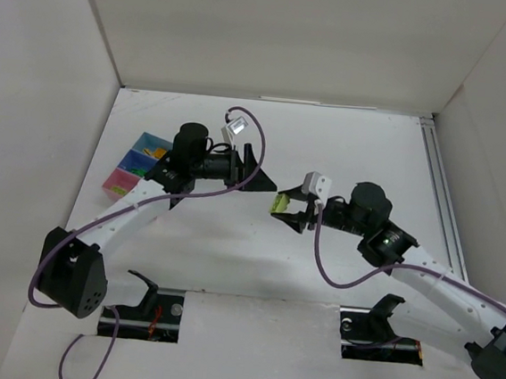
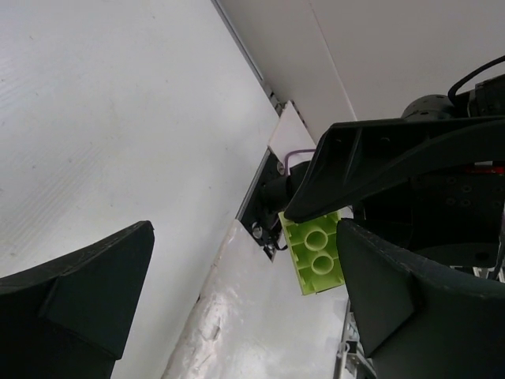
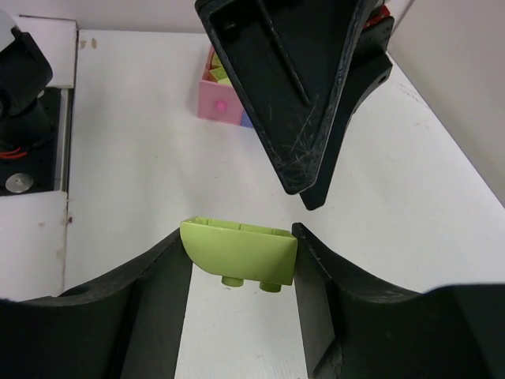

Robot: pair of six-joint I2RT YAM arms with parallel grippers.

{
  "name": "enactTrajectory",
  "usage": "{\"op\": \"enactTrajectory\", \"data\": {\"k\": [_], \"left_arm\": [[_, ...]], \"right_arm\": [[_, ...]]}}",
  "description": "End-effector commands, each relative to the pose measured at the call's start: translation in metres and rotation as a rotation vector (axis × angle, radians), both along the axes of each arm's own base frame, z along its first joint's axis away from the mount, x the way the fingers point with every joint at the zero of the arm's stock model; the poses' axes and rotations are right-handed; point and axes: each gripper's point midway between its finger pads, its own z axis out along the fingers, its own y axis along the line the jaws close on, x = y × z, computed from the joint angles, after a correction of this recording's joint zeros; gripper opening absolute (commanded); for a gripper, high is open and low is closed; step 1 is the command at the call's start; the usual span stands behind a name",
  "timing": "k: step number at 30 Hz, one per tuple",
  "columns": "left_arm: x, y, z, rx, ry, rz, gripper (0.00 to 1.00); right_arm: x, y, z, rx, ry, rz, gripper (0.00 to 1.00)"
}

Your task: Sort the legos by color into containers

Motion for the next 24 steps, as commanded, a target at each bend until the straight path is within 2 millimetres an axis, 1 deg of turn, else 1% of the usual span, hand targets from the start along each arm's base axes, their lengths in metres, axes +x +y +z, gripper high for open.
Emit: {"op": "enactTrajectory", "data": {"k": [1,2,4,6,7,8,9,11,13,14,15,16,17,18,19,20,21,22,23,24], "left_arm": [[0.006,0.001,0.015,-0.006,-0.068,0.007,0.99],[0.002,-0.001,0.014,-0.016,-0.060,-0.027,0.99],[-0.002,-0.003,0.019,-0.046,-0.067,-0.055,0.99],[-0.011,-0.010,0.019,-0.045,-0.075,-0.088,0.99],[-0.011,-0.010,0.019,-0.043,-0.087,-0.090,0.99],[-0.015,-0.013,0.019,-0.044,-0.087,-0.104,0.99],[-0.013,-0.013,0.016,-0.038,-0.087,-0.105,0.99],[-0.015,-0.013,0.016,-0.041,-0.086,-0.114,0.99],[-0.013,-0.014,0.012,-0.036,-0.075,-0.114,0.99],[-0.013,-0.015,0.007,-0.026,-0.055,-0.114,0.99],[-0.013,-0.015,0.007,-0.026,-0.054,-0.114,0.99],[-0.011,-0.015,0.003,-0.020,-0.058,-0.116,0.99],[-0.012,-0.015,-0.001,-0.015,-0.049,-0.117,0.99],[-0.012,-0.015,-0.001,-0.015,-0.048,-0.117,0.99],[-0.013,-0.015,-0.003,-0.015,-0.037,-0.131,0.98],[-0.015,-0.016,-0.001,-0.024,-0.044,-0.144,0.91],[-0.015,-0.017,0.005,-0.045,-0.059,-0.154,0.87],[-0.018,-0.017,0.004,-0.054,-0.054,-0.167,0.83],[-0.019,-0.018,0.007,-0.066,-0.060,-0.176,0.79],[-0.019,-0.018,0.007,-0.066,-0.060,-0.176,0.73]], "right_arm": [[-0.001,0.001,-0.010,-0.024,0.006,0.004,0.26],[0.000,0.002,-0.013,-0.031,0.013,0.004,0.26],[0.006,0.007,-0.011,-0.040,0.000,0.006,0.26],[0.009,0.011,-0.009,-0.042,0.002,0.006,0.26],[0.013,0.013,-0.003,-0.040,-0.017,0.007,0.26],[0.017,0.017,-0.005,-0.048,-0.009,0.007,0.26],[0.019,0.019,-0.002,-0.046,-0.011,0.007,0.26],[0.022,0.025,0.008,-0.021,-0.036,0.020,0.26],[0.020,0.028,0.013,-0.004,-0.041,0.028,0.26],[0.020,0.028,0.013,-0.004,-0.041,0.028,0.26],[0.020,0.028,0.015,0.002,-0.048,0.028,0.26],[0.019,0.028,0.011,-0.004,-0.042,0.028,0.26],[0.020,0.026,0.014,0.002,-0.050,0.016,0.26],[0.020,0.026,0.015,0.002,-0.050,0.016,0.26],[0.022,0.025,0.012,0.004,-0.052,0.003,0.26],[0.024,0.024,0.012,0.006,-0.043,-0.012,0.26],[0.026,0.024,0.011,0.009,-0.048,-0.022,0.26],[0.027,0.024,0.013,0.025,-0.047,-0.032,0.26],[0.032,0.023,0.016,0.041,-0.044,-0.063,0.26],[0.035,0.022,0.016,0.048,-0.038,-0.082,0.26]]}}
